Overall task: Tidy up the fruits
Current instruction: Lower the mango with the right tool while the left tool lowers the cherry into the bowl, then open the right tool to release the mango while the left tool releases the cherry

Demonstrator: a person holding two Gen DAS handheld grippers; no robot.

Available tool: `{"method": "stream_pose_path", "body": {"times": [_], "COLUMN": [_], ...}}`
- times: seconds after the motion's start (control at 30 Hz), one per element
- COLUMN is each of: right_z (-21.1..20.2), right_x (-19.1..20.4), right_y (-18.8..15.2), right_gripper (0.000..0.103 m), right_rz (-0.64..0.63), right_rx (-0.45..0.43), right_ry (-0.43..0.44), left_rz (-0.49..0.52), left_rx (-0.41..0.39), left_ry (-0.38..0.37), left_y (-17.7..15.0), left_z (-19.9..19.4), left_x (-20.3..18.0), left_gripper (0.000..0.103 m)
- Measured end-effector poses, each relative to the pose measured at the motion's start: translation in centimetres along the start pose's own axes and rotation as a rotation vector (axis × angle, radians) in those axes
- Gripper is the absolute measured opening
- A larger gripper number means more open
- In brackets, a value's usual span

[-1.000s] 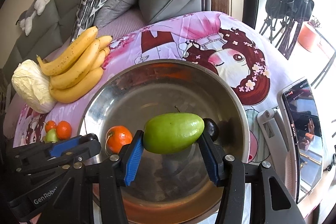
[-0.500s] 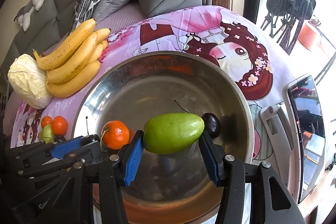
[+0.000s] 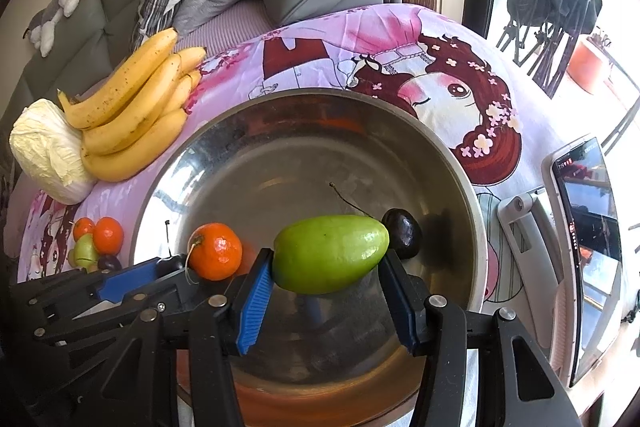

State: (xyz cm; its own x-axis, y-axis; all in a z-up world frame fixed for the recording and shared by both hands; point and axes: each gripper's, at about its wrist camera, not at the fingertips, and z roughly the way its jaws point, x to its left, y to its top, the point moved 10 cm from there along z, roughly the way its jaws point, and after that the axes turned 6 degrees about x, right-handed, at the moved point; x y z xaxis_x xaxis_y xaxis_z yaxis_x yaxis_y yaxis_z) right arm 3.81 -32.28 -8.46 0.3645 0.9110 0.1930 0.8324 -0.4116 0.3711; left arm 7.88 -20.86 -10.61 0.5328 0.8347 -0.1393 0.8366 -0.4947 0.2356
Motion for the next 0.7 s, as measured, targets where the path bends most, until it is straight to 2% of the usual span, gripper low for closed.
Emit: {"method": "stream_pose_path", "body": {"times": [0.3,0.7], "right_z": [0.4,-0.4], "right_x": [0.0,0.5], "right_y": [-0.2,0.0], "right_gripper": [0.057,0.057], "right_rz": [-0.007,-0.022], "right_rx": [0.017,-0.007], "right_ry": [-0.006,-0.005], "left_rz": [0.006,-0.004], "left_rx": [0.005,0.007], "left_ry": [0.003,-0.004], "left_y": [-0.1,-0.4], "left_z": [-0.2,-1.2], "left_x": [-0.2,0.1], "left_gripper": [0.029,0.036]}}
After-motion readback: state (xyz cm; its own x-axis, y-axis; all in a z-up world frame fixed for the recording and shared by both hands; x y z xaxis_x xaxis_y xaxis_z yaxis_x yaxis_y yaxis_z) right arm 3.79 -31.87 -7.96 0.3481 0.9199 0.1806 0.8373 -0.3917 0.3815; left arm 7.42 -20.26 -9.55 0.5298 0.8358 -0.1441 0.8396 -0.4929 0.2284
